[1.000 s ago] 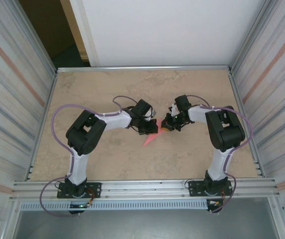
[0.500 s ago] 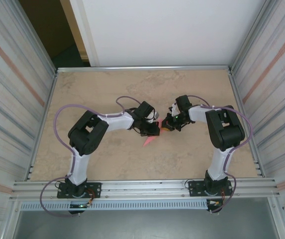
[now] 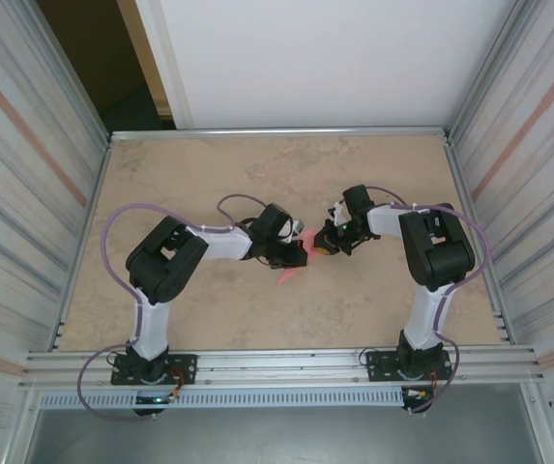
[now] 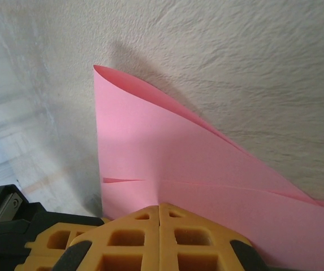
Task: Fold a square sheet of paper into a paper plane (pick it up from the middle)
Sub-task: Fold the wing for the fifth time at the center of the table, then move the paper plane to the top-center of the table.
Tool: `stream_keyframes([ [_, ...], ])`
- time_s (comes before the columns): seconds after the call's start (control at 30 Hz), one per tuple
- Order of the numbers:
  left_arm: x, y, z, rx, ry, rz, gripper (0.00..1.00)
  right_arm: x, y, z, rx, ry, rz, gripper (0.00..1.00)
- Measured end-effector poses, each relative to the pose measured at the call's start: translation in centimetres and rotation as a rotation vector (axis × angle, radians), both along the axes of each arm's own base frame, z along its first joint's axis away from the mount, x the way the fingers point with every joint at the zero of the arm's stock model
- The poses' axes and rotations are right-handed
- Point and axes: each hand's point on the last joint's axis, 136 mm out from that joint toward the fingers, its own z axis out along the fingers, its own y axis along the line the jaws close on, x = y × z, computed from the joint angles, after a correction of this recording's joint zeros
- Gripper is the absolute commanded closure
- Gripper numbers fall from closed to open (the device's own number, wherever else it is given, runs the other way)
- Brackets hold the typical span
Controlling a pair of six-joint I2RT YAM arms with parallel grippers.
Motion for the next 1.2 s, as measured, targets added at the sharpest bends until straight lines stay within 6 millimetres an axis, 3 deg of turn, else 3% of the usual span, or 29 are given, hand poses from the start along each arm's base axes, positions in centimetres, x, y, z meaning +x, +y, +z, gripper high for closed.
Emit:
stream_keyframes([
  [0.2, -1.3, 1.5, 0.1, -0.026, 0.004, 0.027, 0.92, 0.0, 0.2, 0.0, 0.015, 0.003, 0.007, 0.99],
  [0.43, -4.6, 4.8, 0.3, 0.026, 0.076, 0.045, 0.87, 0.1, 0.2, 0.2, 0.003, 0.001, 0.011, 0.97],
  [0.5, -4.7, 5.6, 1.0, 0.033, 0.087, 0.058, 0.84, 0.6, 0.0, 0.3, -0.018, -0.014, 0.012, 0.95],
  [0.6, -3.5, 6.8, 3.2, 0.008, 0.060, 0.099, 0.77, 1.1, -0.2, 0.6, -0.066, -0.037, 0.011, 0.88],
  [0.73, -1.0, 9.5, 6.6, -0.006, -0.014, 0.167, 0.70, 1.5, -0.2, 2.4, -0.102, -0.077, 0.004, 0.68],
  [0.93, 3.3, 17.2, 10.1, 0.065, -0.128, 0.347, 0.42, 2.8, 0.4, 8.2, -0.155, -0.221, -0.028, 0.47],
  [1.07, 4.0, 21.4, 11.0, 0.127, -0.159, 0.437, 0.25, 2.3, 0.8, 10.1, -0.205, -0.246, -0.078, 0.38],
  [1.2, 3.7, 24.0, 11.9, 0.205, -0.213, 0.478, 0.12, 0.7, 1.4, 9.3, -0.272, -0.179, -0.140, 0.37],
])
